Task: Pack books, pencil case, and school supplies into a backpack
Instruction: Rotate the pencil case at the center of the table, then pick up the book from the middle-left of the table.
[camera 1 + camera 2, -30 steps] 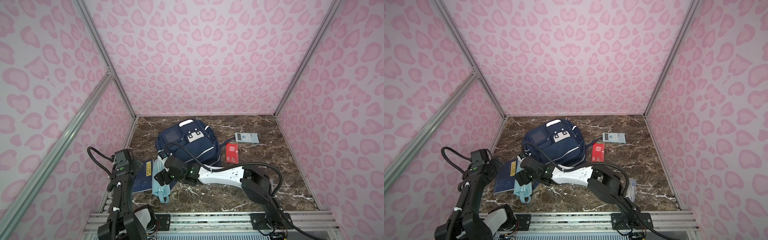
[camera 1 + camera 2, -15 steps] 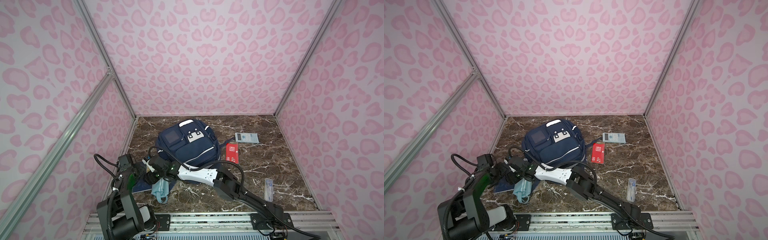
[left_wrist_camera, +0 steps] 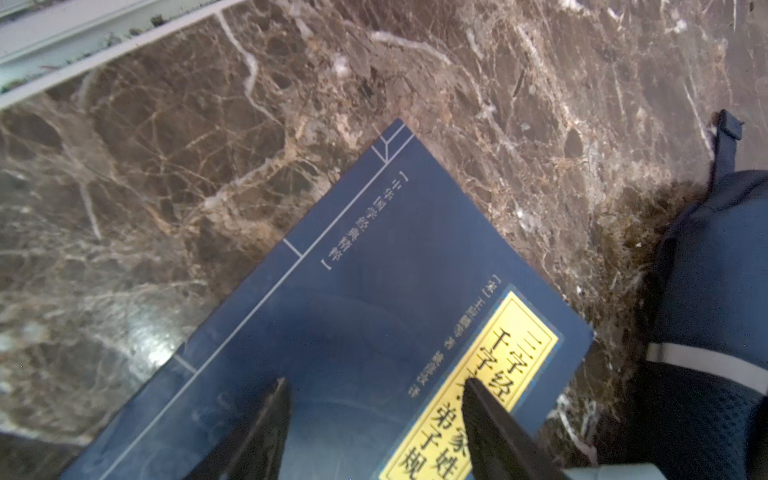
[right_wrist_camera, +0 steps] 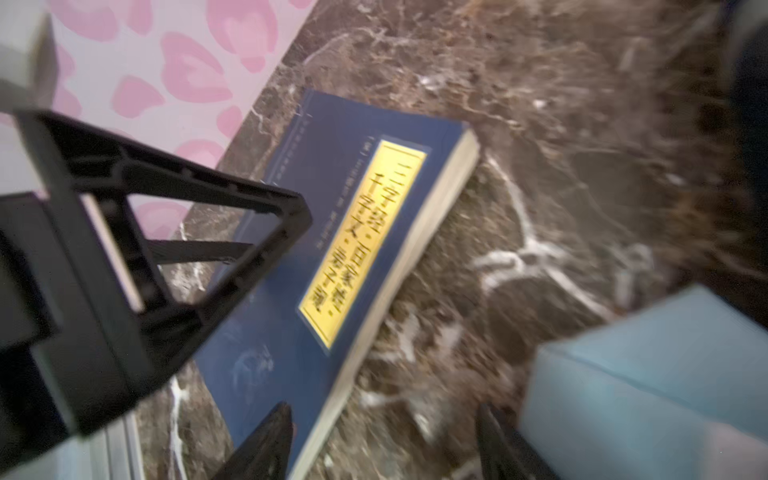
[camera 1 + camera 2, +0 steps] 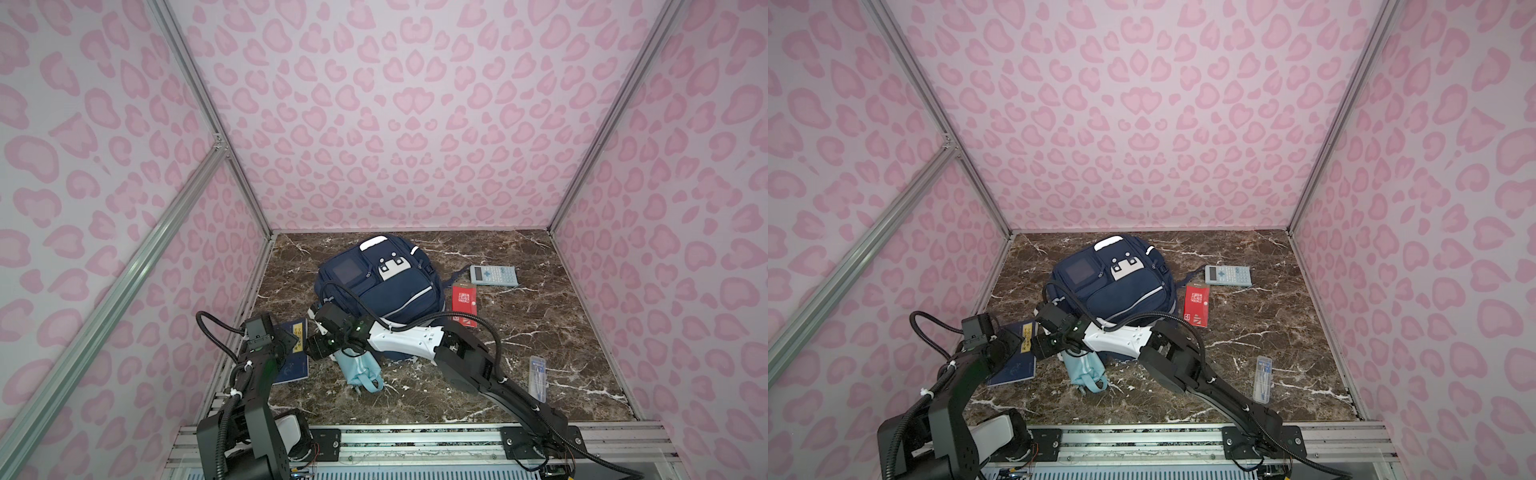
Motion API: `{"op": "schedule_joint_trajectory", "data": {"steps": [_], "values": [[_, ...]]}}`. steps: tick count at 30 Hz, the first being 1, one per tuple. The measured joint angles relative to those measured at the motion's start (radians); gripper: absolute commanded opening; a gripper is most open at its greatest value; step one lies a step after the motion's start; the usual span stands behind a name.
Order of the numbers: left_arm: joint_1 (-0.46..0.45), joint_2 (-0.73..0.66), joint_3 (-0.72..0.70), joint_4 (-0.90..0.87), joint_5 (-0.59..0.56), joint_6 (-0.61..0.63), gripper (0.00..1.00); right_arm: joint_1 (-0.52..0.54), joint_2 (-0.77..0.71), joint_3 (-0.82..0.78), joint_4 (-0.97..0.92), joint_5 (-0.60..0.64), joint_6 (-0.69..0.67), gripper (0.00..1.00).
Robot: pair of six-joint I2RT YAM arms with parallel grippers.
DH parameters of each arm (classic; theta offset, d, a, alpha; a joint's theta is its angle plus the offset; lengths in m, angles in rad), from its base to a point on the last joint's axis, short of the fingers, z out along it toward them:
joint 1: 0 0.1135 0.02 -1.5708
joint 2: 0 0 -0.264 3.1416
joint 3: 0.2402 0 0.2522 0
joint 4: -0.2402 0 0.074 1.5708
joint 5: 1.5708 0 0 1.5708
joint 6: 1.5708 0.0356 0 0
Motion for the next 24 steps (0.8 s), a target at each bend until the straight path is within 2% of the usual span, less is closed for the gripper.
{"op": "schedule_joint_trajectory", "data": {"steps": [5, 7, 9, 13, 15, 18, 22, 24], "values": [[0.01, 0.016, -0.011, 0.08, -0.012, -0.04, 0.58, 0.0, 0.177, 0.275, -0.032, -0.069, 0.071, 0.67], [0.01, 0.018, -0.012, 0.11, -0.018, -0.046, 0.58, -0.006, 0.204, 0.304, -0.011, -0.099, 0.099, 0.63], [0.011, 0.024, -0.017, 0.127, -0.014, -0.047, 0.57, -0.009, 0.204, 0.282, 0.027, -0.105, 0.129, 0.55], [0.008, 0.035, -0.029, 0.128, 0.013, -0.024, 0.53, -0.02, 0.157, 0.137, 0.166, -0.104, 0.221, 0.34], [0.008, 0.043, -0.033, 0.145, 0.026, -0.022, 0.51, -0.023, 0.151, 0.104, 0.212, -0.099, 0.252, 0.27], [0.008, 0.057, -0.035, 0.162, 0.038, -0.018, 0.5, -0.024, 0.169, 0.116, 0.233, -0.082, 0.28, 0.19], [0.008, 0.074, -0.038, 0.2, 0.046, -0.016, 0.49, -0.025, 0.217, 0.176, 0.257, -0.074, 0.306, 0.0], [0.008, 0.074, -0.038, 0.205, 0.055, -0.016, 0.49, -0.024, 0.222, 0.19, 0.246, -0.07, 0.31, 0.0]]}}
